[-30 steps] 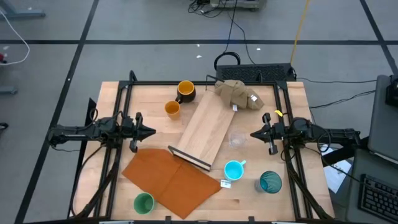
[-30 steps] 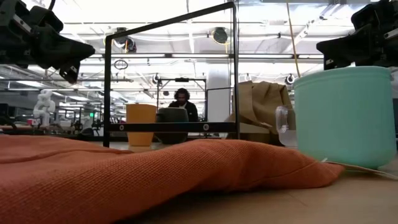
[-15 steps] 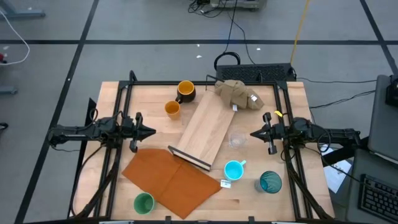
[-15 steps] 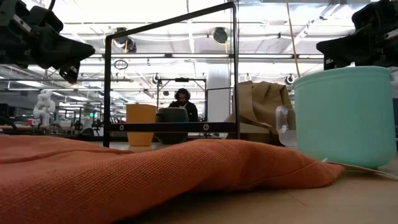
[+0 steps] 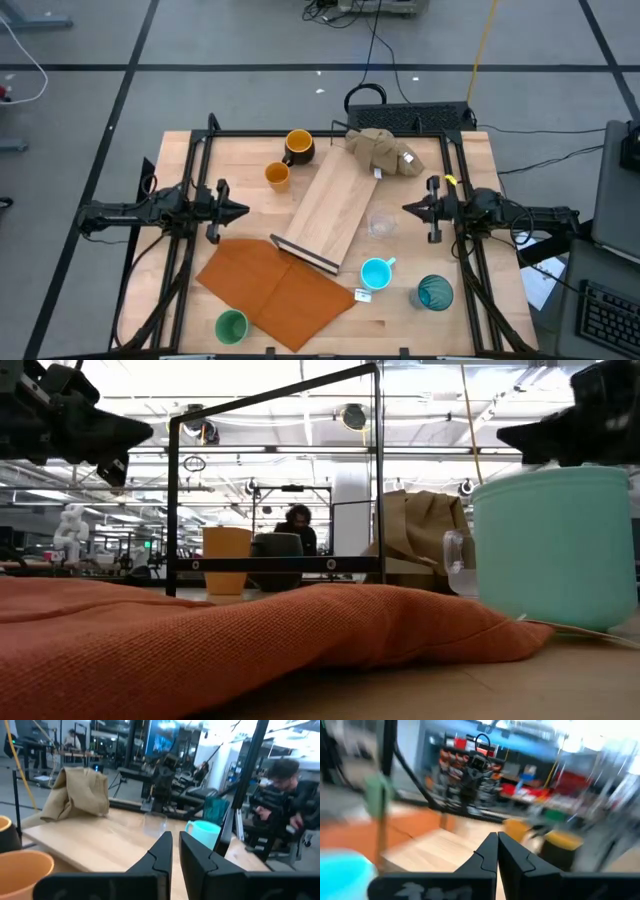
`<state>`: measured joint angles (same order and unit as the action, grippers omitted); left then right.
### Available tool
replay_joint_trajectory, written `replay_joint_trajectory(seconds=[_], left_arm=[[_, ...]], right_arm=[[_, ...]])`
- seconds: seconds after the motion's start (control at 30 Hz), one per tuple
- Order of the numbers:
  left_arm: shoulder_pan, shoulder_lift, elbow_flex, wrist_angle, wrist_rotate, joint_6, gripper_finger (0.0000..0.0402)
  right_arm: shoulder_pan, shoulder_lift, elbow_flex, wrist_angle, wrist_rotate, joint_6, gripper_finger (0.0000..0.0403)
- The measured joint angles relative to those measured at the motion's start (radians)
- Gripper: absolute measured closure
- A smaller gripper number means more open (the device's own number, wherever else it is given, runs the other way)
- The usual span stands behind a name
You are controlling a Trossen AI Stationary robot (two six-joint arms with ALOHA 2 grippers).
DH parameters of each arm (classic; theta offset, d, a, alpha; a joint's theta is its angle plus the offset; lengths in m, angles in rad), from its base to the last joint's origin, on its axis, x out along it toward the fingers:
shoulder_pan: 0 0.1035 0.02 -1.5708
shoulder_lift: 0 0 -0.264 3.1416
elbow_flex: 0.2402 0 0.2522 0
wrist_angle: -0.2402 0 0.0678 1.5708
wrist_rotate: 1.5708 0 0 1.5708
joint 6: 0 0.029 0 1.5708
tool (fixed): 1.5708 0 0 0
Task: Stack small to large cups/mugs on shelf
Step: Put the black mug on the shelf
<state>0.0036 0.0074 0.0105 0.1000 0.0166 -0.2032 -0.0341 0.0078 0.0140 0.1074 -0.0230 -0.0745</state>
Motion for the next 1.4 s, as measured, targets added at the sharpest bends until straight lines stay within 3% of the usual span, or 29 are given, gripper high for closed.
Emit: replay_joint_trajectory(seconds=[0.1,0.23,0.4,0.5,0.8,0.97,1.13,1.4], left_arm=[[0.0,0.0,0.0,0.054,0.0,-0.125,0.0369],[0.0,0.0,0.0,0.104,-0.015,-0.293,0.0369],[0.0,0.0,0.0,0.125,-0.044,-0.336,0.0369],[0.0,0.0,0.0,0.15,-0.1,-0.348,0.0369],[0.0,0.0,0.0,0.259,-0.132,-0.401,0.0369],[0.0,0.0,0.0,0.298,-0.13,-0.405,0.0369],[0.0,0.0,0.0,0.308,-0.221,-0.484,0.0369],[0.001,0.02,0.074,0.292,-0.311,-0.513,0.0369]], right_arm=[[0.003,0.0,0.0,-0.002,-0.004,0.287,0.0403],[0.003,0.0,0.0,0.044,-0.004,0.554,0.0403],[0.003,0.0,0.0,0.163,0.0,0.823,0.0403],[0.003,0.0,0.0,0.241,0.026,0.848,0.0403],[0.003,0.0,0.0,0.56,0.025,0.863,0.0403],[0.003,0.0,0.0,0.6,0.015,0.906,0.0403],[0.0,0.003,0.0,0.587,0.108,0.855,0.0403],[0.001,0.004,0.009,0.741,0.091,0.896,0.0403]])
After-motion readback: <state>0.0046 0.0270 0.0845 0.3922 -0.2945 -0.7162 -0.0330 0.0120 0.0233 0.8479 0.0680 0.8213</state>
